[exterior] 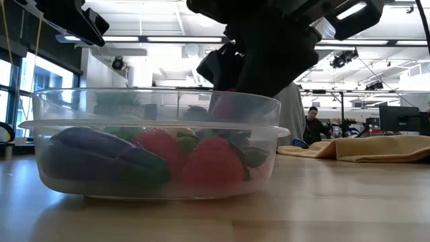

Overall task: Pick and placing Produce into tupperware
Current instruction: Put the red strawberry into the transparent bin

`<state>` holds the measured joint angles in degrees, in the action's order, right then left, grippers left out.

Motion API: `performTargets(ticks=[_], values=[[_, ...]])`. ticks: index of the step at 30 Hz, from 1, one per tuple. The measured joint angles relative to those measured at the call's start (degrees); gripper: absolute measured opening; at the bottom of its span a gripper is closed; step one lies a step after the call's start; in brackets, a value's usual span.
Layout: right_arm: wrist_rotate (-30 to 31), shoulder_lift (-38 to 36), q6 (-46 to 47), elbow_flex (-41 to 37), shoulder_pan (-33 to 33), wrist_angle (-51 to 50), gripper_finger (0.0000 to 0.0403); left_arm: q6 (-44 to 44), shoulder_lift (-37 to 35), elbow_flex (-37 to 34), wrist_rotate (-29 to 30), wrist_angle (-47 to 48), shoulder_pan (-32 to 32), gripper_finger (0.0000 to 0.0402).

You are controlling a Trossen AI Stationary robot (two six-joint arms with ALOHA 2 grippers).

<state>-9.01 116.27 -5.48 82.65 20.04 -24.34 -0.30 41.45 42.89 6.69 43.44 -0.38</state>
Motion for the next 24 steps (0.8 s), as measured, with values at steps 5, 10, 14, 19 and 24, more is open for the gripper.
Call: performTargets(ticks=[5,10,14,19,24], values=[[0.0,0.0,-0.7,0.0,-0.1,0.0,0.0139,0.0,0.0,0.0,0.0,0.0,0.0,0.004],[-0.3,0.0,-0.7,0.0,-0.2,0.3,0.0168,0.0,0.0,0.0,0.0,0.0,0.0,0.004],[-0.1,0.0,-0.8,-0.1,-0.2,0.3,0.0199,0.0,0.0,0.0,0.0,0.0,0.0,0.004],[0.0,0.0,-1.0,-0.1,-0.2,0.8,0.0219,0.0,0.0,0.0,0.0,0.0,0.0,0.004],[0.0,-0.4,-1.1,3.5,-1.0,-4.1,0.0221,0.0,0.0,0.0,0.0,0.0,0.0,0.004]])
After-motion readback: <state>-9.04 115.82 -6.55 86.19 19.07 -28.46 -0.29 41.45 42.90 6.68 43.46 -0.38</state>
